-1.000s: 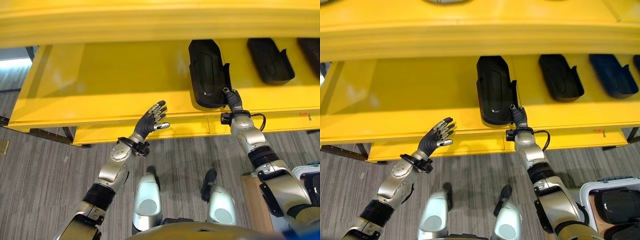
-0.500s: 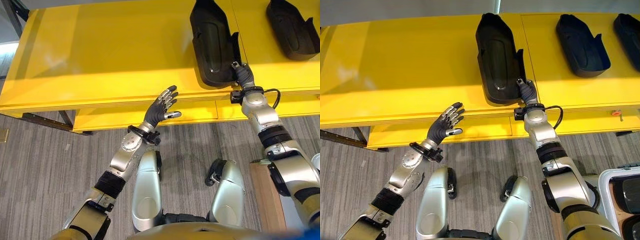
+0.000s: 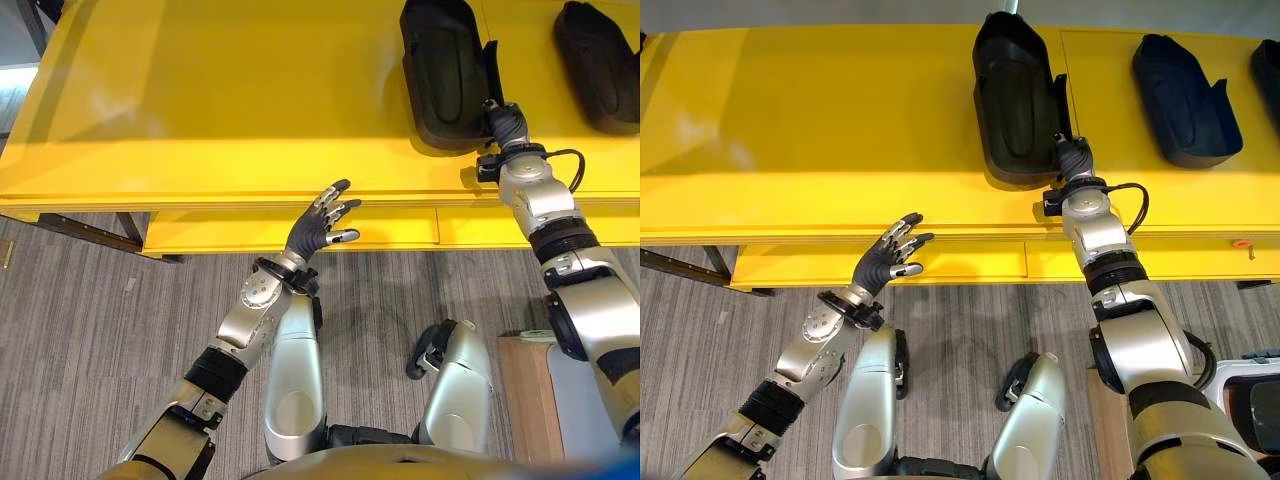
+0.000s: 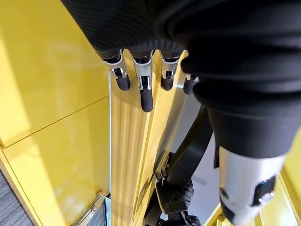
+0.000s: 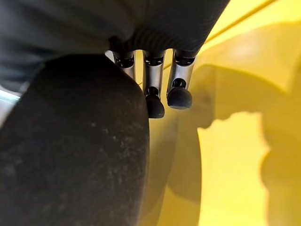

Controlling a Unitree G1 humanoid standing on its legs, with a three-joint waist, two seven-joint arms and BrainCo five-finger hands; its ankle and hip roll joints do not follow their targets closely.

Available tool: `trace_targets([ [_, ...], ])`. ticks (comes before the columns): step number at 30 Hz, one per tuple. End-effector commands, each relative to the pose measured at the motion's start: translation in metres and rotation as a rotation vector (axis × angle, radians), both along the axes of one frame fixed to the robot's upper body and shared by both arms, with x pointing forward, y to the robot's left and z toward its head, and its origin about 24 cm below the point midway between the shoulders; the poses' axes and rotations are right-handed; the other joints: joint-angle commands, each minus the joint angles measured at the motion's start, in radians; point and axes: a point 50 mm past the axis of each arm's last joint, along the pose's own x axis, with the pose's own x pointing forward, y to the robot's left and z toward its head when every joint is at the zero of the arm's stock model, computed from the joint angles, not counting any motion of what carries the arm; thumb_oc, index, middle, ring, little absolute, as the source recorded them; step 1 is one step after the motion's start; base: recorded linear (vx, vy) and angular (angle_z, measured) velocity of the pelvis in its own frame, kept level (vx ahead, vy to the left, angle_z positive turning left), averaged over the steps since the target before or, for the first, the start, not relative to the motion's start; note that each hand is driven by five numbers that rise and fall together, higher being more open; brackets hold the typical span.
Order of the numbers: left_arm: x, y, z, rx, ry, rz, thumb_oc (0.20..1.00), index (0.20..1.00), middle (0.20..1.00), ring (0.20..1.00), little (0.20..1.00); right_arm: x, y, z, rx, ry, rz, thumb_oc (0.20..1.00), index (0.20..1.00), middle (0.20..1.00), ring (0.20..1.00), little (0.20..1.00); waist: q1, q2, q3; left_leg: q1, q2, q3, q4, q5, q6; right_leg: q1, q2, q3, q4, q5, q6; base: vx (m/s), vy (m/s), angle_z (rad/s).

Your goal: Move parts from the plastic box to the shelf.

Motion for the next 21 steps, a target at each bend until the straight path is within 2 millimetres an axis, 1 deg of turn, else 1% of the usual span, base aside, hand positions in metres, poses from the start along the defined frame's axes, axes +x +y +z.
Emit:
trace_targets([
  [1,-0.008,-0.011,0.014,-0.047,-0.074,-0.043,1.0,1.0,1.0,1.0,1.0,0.002,-0.008,0.055,-0.015,-0.168,-0.031,0.2,0.2,0.2,0.2,0.2,0.021,0.021,-0.025,0.073,-0.028,0.09,-0.074,0.004,0.011,0.035,0.073,0.017,0.11,-0.073,-0.02,0.0,0.0,0.0],
  [3,-0.01,-0.011,0.012,-0.044,-0.069,-0.049,1.0,1.0,1.0,1.0,1.0,0.003,-0.01,0.065,-0.031,-0.175,-0.051,0.2,0.2,0.2,0.2,0.2,0.025,0.021,-0.022,0.077,-0.029,0.087,-0.084,0.01,0.009,0.039,0.076,0.015,0.105,-0.072,-0.02,0.0,0.0,0.0],
  [7,-0.012,-0.013,0.012,-0.038,-0.073,-0.06,1.0,1.0,1.0,1.0,1.0,0.003,-0.01,0.072,-0.032,-0.178,-0.055,0.2,0.2,0.2,0.2,0.2,0.029,0.021,-0.016,0.079,-0.028,0.083,-0.099,0.019,0.01,0.041,0.077,0.014,0.094,-0.066,-0.019,0.0,0.0,0.0],
  [9,-0.013,-0.016,0.014,-0.031,-0.085,-0.078,1.0,1.0,1.0,1.0,1.0,0.004,-0.008,0.076,-0.011,-0.182,-0.059,0.2,0.2,0.2,0.2,0.2,0.032,0.022,-0.01,0.082,-0.021,0.08,-0.119,0.035,0.005,0.043,0.071,0.011,0.084,-0.056,-0.016,-0.03,-0.008,0.01],
  [12,-0.014,-0.021,0.017,-0.01,-0.108,-0.139,1.0,1.0,1.0,1.0,1.0,0.006,-0.005,0.085,-0.015,-0.197,-0.072,0.2,0.2,0.2,0.2,0.2,0.034,0.028,-0.003,0.08,-0.019,0.081,-0.131,0.044,0.007,0.04,0.069,0.011,0.082,-0.055,-0.016,-0.04,-0.007,0.0],
  [16,-0.017,-0.028,0.017,0.001,-0.114,-0.198,1.0,1.0,1.0,1.0,1.0,0.007,-0.003,0.091,-0.043,-0.198,-0.067,0.2,0.2,0.2,0.2,0.2,0.033,0.032,-0.003,0.086,-0.018,0.081,-0.149,0.057,0.004,0.046,0.069,0.006,0.078,-0.056,-0.019,0.0,0.0,0.0],
  [18,-0.019,-0.035,0.018,0.006,-0.115,-0.245,1.0,1.0,1.0,1.0,1.0,0.008,0.0,0.095,-0.053,-0.198,-0.071,0.2,0.2,0.2,0.2,0.2,0.03,0.036,0.0,0.09,-0.014,0.083,-0.163,0.066,0.001,0.049,0.064,0.004,0.069,-0.051,-0.019,0.0,0.0,0.0],
  [19,-0.019,-0.037,0.018,0.01,-0.115,-0.254,1.0,1.0,1.0,1.0,1.0,0.008,0.002,0.095,-0.027,-0.193,-0.069,0.2,0.2,0.2,0.2,0.2,0.029,0.037,0.0,0.092,-0.014,0.083,-0.167,0.069,0.001,0.05,0.061,0.004,0.064,-0.047,-0.018,-0.05,0.042,-0.02],
  [21,-0.018,-0.04,0.02,0.018,-0.119,-0.254,1.0,1.0,1.0,1.0,1.0,0.009,0.004,0.099,-0.066,-0.195,-0.082,0.2,0.2,0.2,0.2,0.2,0.027,0.044,0.003,0.09,-0.013,0.086,-0.174,0.073,0.001,0.043,0.056,0.007,0.061,-0.042,-0.013,-0.04,0.034,-0.03],
])
